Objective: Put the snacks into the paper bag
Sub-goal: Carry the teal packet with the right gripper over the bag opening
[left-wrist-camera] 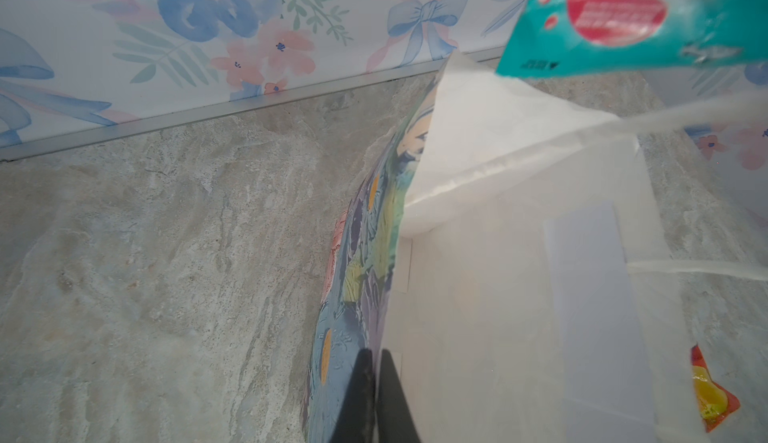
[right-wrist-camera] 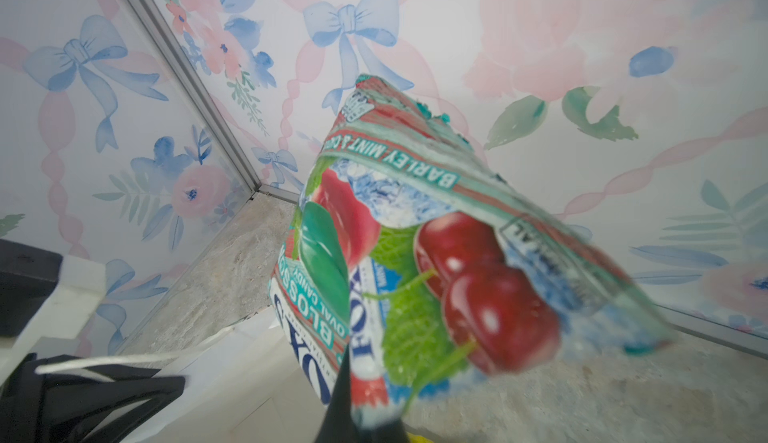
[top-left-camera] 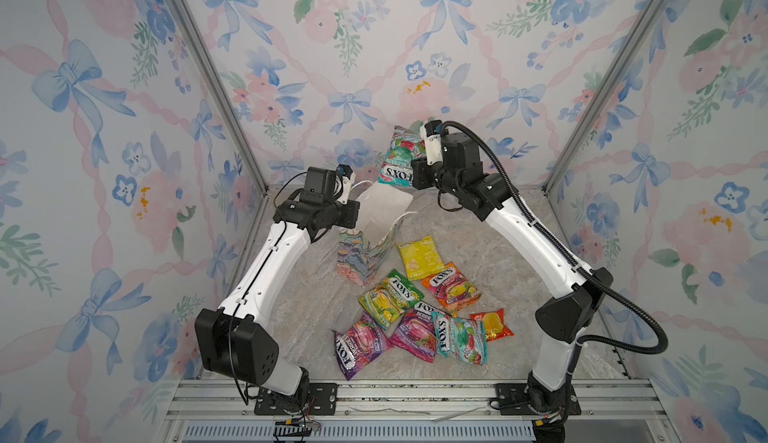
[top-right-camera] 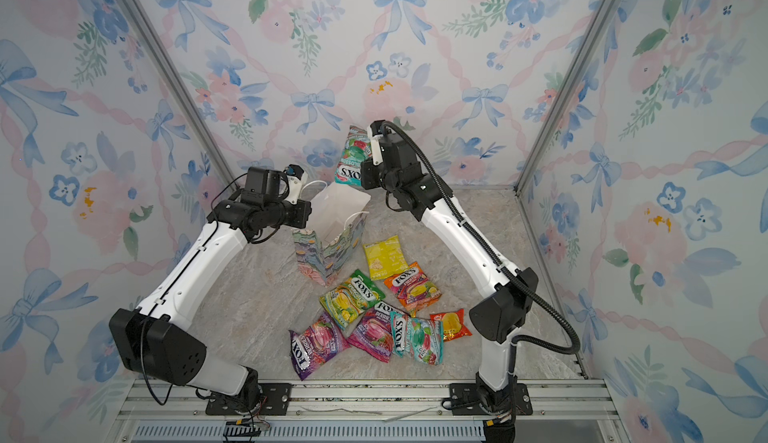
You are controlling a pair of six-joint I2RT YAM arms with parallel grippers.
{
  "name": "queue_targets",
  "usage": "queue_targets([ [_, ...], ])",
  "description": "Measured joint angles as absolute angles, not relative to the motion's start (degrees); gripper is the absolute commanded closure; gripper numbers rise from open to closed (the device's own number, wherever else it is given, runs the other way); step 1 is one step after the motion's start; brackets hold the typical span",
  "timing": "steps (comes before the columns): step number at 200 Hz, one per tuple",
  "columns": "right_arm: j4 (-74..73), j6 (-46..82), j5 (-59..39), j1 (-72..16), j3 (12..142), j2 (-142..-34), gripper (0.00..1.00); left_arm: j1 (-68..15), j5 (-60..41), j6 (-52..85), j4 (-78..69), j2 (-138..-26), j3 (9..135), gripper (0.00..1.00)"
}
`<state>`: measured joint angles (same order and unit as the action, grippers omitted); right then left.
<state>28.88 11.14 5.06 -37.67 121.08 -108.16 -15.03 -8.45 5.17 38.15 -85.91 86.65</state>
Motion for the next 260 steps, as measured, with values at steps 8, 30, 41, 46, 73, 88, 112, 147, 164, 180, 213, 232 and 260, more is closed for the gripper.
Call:
queue_targets([
  [8,29.43,11.00,5.30,-38.50,121.08,-108.27,0.99,-15.03,-8.43,5.19,38.02,-85.91,86.65,1.00],
  [30,29.12,11.05,6.17,-40.34,120.40,-108.20,0.99,-15.03,-8.40,5.63,37.76,-85.91,86.61,1.00],
  [41,28.18,11.07,6.57,-40.82,118.91,-107.83,0.99,-15.03,-8.38,5.85,37.76,-85.91,86.56,1.00],
  [46,27.86,11.09,6.79,-41.01,118.02,-107.55,0.99,-15.03,-8.38,6.02,37.76,-85.91,86.54,1.00],
  [73,26.72,11.77,8.10,-41.43,111.68,-105.43,0.99,-15.03,-8.36,6.22,37.74,-85.91,86.35,1.00],
  [88,25.91,12.45,9.04,-41.43,108.31,-104.09,0.99,-15.03,-8.38,6.24,37.69,-85.91,86.26,1.00],
  [112,24.80,13.39,9.98,-41.43,105.08,-102.41,0.99,-15.03,-8.40,6.44,37.36,-85.91,86.24,1.00],
  [147,23.64,14.55,9.91,-41.47,104.42,-101.08,0.98,-15.03,-8.43,6.66,37.36,-85.91,86.15,1.00],
  [164,23.07,15.03,9.91,-41.74,104.42,-101.03,0.99,-15.03,-8.43,6.66,37.36,-85.91,86.13,1.00],
  [180,23.07,15.46,9.87,-41.93,104.42,-101.12,0.99,-15.03,-8.45,6.66,37.36,-85.91,86.13,1.00],
  [213,23.00,16.34,9.26,-42.78,105.25,-102.39,0.99,-15.03,-8.71,6.66,37.36,-85.91,86.13,1.00],
  [232,23.03,16.58,8.67,-43.27,107.00,-104.27,0.99,-15.03,-8.97,6.66,37.36,-85.91,86.13,1.00],
  [260,23.11,16.99,7.90,-43.90,109.67,-107.09,0.98,-15.00,-9.08,6.68,37.36,-85.91,86.04,1.00],
])
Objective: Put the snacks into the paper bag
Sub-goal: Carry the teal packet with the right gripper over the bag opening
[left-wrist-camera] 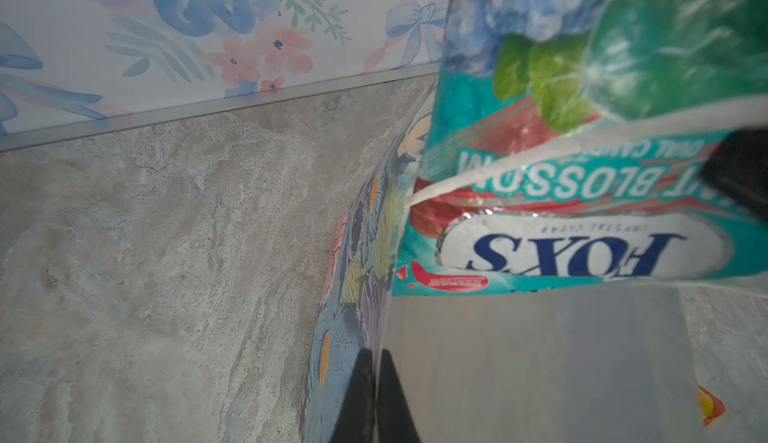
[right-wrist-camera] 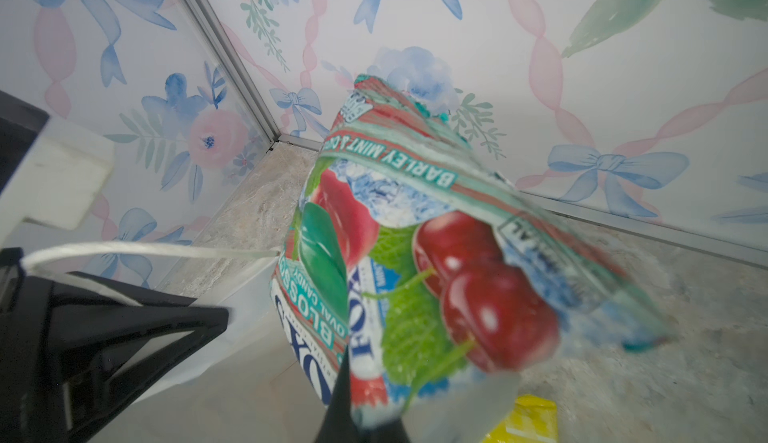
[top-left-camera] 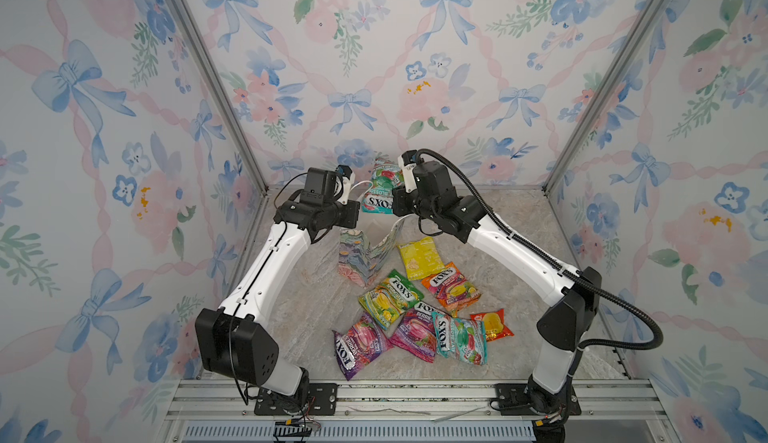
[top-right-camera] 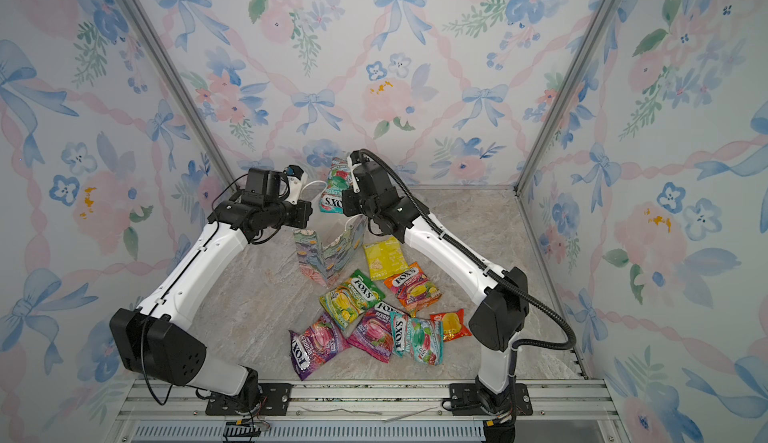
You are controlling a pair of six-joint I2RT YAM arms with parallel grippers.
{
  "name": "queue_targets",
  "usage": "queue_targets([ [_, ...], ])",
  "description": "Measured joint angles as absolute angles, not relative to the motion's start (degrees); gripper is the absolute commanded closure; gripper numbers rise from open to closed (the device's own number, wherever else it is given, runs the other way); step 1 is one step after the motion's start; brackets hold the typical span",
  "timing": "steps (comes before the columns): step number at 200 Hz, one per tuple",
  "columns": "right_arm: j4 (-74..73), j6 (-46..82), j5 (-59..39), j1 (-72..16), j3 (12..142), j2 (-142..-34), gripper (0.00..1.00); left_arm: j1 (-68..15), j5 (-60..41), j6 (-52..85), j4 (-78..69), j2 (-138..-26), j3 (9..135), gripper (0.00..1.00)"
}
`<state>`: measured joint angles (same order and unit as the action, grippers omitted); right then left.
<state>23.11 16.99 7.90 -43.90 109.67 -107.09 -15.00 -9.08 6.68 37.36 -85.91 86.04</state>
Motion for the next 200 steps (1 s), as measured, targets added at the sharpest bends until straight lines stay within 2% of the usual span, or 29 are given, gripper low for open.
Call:
queue_targets([
  [81,22.79,18.85,7.27,-44.60,111.04,-108.99,0.99,-13.72,-9.69,8.25,37.30,-85.91,85.36,1.00],
  [200,17.39,25.47,3.88,-44.80,99.04,-102.41,0.99,-11.57,-11.68,10.59,35.83,-85.91,84.40,1.00],
])
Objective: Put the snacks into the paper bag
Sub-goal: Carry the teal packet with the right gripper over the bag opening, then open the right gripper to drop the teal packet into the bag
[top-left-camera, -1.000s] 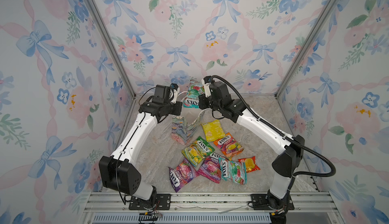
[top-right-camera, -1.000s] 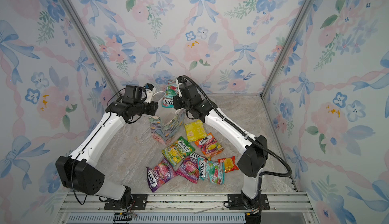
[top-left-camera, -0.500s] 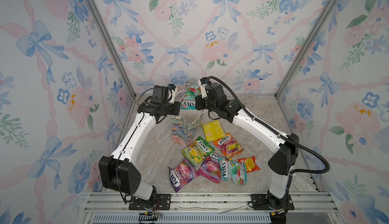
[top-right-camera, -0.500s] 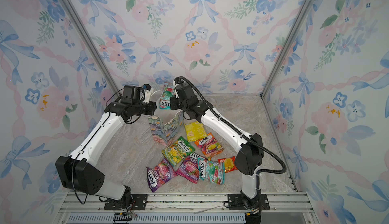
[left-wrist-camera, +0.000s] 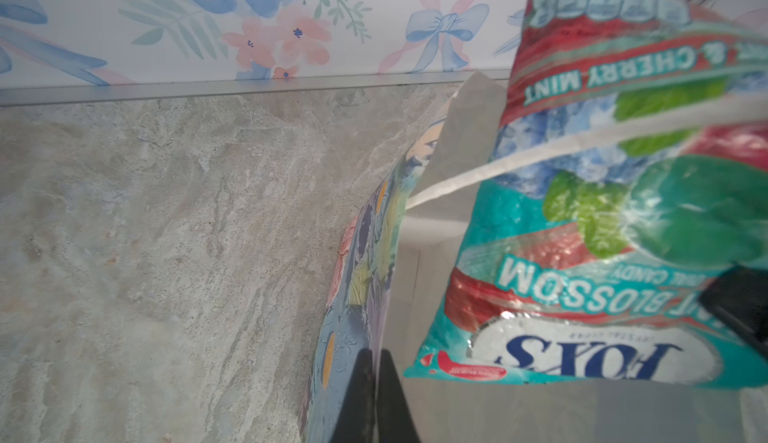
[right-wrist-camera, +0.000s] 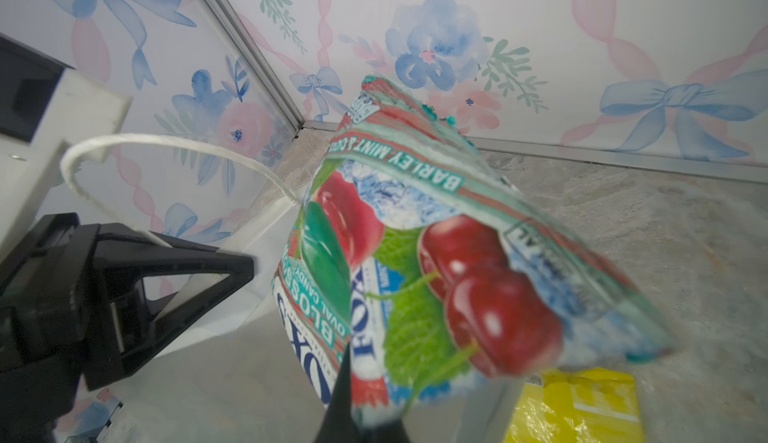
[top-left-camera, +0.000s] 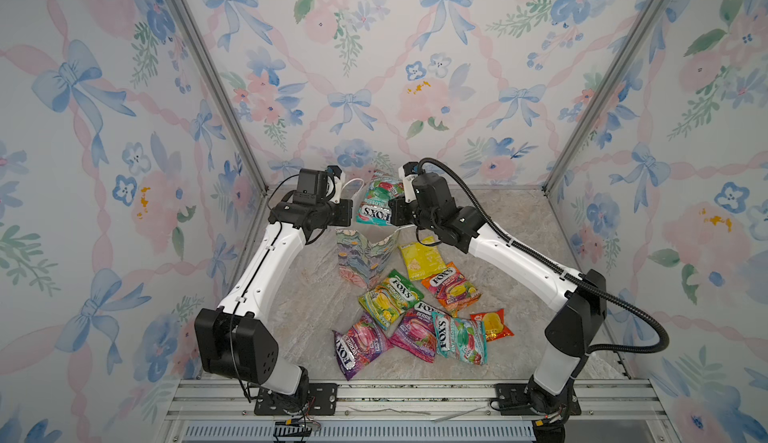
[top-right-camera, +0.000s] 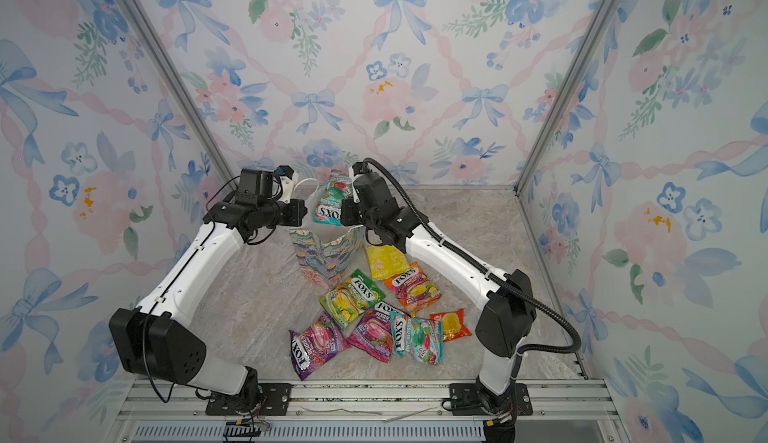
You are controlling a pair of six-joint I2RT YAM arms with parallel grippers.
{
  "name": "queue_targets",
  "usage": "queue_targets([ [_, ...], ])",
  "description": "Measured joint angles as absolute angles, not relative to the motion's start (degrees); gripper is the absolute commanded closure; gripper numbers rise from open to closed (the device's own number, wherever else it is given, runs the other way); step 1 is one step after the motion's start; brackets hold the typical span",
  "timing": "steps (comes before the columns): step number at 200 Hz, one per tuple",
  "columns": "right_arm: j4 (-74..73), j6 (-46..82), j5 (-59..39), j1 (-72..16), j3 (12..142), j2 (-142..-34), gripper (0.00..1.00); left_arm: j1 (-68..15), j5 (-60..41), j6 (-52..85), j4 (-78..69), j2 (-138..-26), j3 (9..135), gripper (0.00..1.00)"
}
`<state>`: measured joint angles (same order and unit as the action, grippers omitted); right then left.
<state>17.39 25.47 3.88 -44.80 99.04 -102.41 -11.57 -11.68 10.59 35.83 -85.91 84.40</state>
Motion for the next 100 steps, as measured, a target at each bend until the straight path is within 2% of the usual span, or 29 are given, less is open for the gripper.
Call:
queue_targets([
  [71,15.57,30.44,-0.69,-44.80,94.63,-101.86,0.96,-11.53,-11.64,10.59,35.68,-85.91,84.29,1.00],
  [85,15.42,30.83,-1.08,-44.80,94.28,-101.86,0.89,-11.53,-11.64,10.59,35.68,-85.91,84.29,1.00],
  [100,15.20,31.16,-1.34,-44.80,94.19,-101.86,0.70,-11.53,-11.64,10.59,35.68,-85.91,84.27,1.00],
])
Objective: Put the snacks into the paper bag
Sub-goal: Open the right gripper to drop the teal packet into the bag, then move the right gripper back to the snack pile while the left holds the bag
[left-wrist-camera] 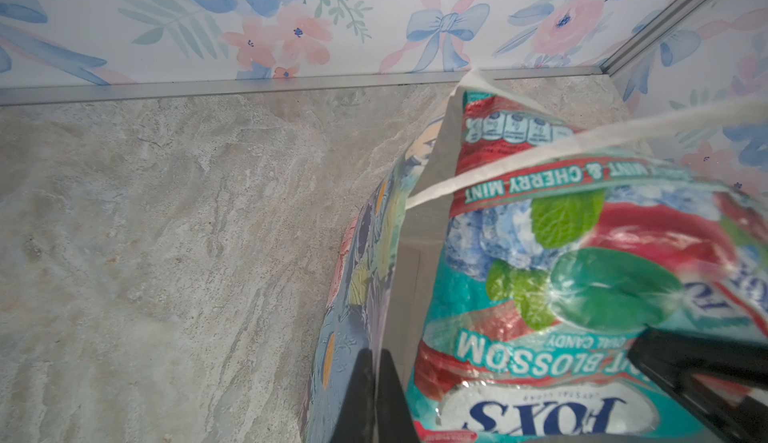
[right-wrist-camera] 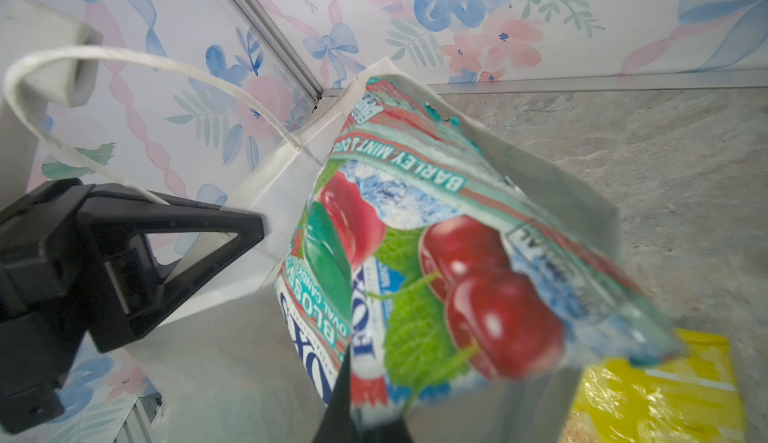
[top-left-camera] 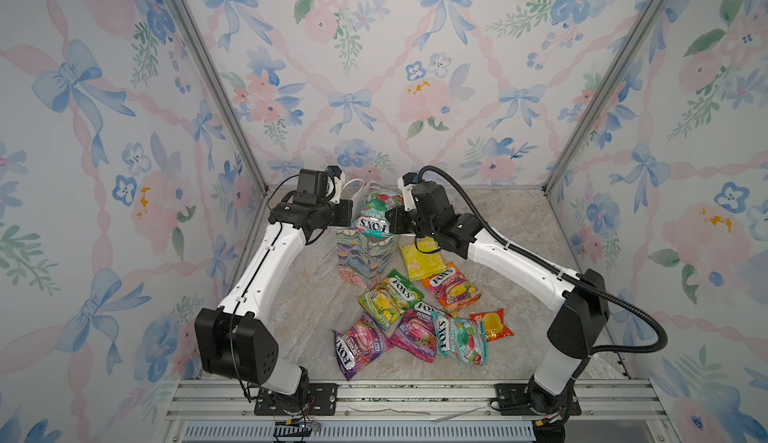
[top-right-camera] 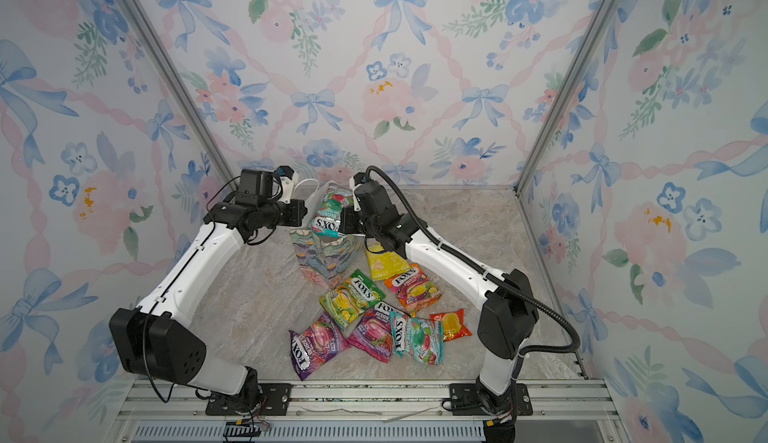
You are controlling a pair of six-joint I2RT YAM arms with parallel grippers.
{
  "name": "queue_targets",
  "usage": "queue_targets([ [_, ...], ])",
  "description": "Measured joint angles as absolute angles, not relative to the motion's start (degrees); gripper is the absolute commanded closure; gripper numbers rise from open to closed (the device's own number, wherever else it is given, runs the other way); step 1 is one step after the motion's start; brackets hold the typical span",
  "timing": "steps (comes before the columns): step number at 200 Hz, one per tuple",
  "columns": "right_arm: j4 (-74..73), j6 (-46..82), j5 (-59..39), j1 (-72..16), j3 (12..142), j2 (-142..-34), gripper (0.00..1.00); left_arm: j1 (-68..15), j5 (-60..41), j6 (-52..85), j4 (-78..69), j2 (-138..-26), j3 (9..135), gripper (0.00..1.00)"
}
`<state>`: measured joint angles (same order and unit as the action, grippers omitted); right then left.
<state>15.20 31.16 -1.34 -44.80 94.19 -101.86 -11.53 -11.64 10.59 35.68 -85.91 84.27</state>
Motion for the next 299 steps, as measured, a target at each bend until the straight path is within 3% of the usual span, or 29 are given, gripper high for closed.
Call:
queue_targets([
  [21,14.04,31.79,-1.80,-44.80,94.19,-101.60,0.45,-11.53,-11.64,10.59,35.68,-85.91,84.27,1.00],
  [90,14.70,27.77,-2.57,-43.99,99.70,-101.30,0.00,-11.42,-11.62,10.57,35.68,-85.91,83.99,1.00],
  [149,15.92,21.50,-0.56,-41.54,100.75,-94.54,0.03,-10.76,-11.62,10.57,35.20,-85.91,83.40,1.00],
  [202,20.60,22.06,6.09,-37.78,75.44,-72.18,0.03,-9.72,-11.68,10.55,34.63,-85.82,82.98,1.00],
  [246,32.56,32.14,7.97,-37.63,51.90,-59.57,0.01,-8.14,-12.56,10.55,34.15,-84.90,81.84,1.00],
  [299,44.58,45.63,7.03,-39.51,38.57,-45.63,0.07,-7.79,-13.15,10.57,33.52,-84.79,81.43,1.00],
])
